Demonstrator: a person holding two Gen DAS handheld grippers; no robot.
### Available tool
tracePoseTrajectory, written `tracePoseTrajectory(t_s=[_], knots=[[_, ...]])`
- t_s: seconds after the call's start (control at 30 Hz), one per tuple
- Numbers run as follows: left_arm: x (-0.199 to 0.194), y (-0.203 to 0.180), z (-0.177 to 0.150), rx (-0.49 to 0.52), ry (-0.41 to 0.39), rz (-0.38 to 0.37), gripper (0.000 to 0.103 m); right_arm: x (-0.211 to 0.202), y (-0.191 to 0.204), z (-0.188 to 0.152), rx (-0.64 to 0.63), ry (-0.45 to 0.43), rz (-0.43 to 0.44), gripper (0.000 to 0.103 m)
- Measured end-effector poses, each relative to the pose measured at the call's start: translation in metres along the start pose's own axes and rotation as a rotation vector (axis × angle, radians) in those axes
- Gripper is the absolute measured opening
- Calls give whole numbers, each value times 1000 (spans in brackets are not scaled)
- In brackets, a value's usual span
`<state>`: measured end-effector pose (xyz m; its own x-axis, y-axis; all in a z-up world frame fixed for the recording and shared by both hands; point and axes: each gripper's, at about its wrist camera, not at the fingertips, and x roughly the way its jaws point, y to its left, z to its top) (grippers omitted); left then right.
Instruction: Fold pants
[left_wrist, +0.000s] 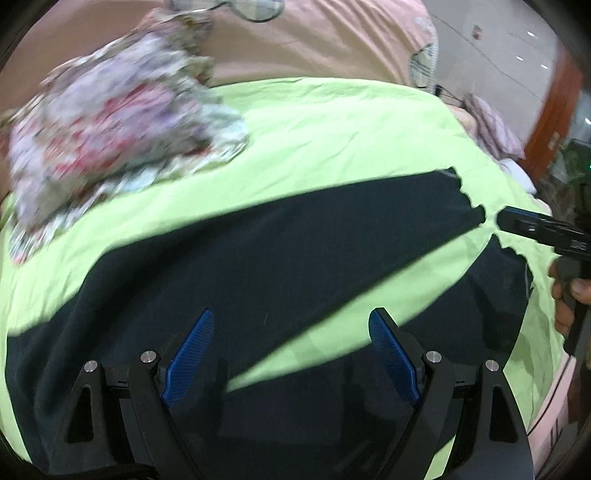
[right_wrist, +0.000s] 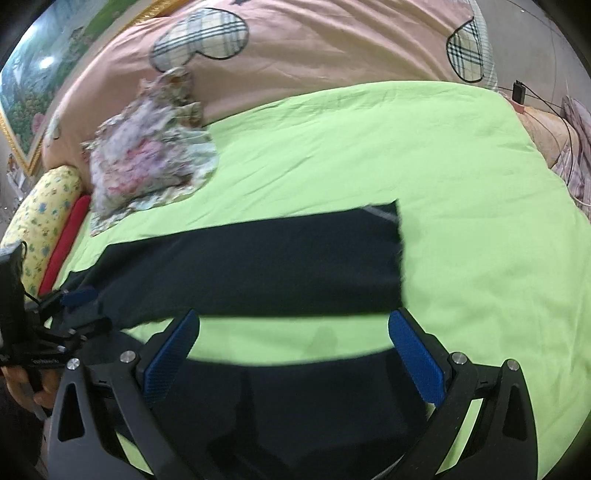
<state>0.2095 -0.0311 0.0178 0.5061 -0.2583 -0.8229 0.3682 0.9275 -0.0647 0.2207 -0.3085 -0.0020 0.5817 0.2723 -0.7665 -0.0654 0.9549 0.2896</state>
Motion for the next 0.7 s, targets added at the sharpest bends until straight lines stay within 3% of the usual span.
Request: tracePoseTrajectory(t_s=[0.17, 0.27, 0.4, 0.63, 0.7], knots=[[31, 1, 46, 98, 12, -44, 86, 17, -31, 28, 21, 8, -3, 97], [57, 3, 70, 161, 21, -39, 86, 30, -49, 44, 46, 28, -11, 80], [96, 12, 97, 178, 104, -91, 85, 51, -68, 60, 72, 67, -9, 66], [142, 14, 121, 216, 245, -166, 80, 73, -82, 73, 105, 111, 55, 64], [152, 11, 122, 232, 282, -178, 79, 76, -80, 74, 89, 119, 51, 57]])
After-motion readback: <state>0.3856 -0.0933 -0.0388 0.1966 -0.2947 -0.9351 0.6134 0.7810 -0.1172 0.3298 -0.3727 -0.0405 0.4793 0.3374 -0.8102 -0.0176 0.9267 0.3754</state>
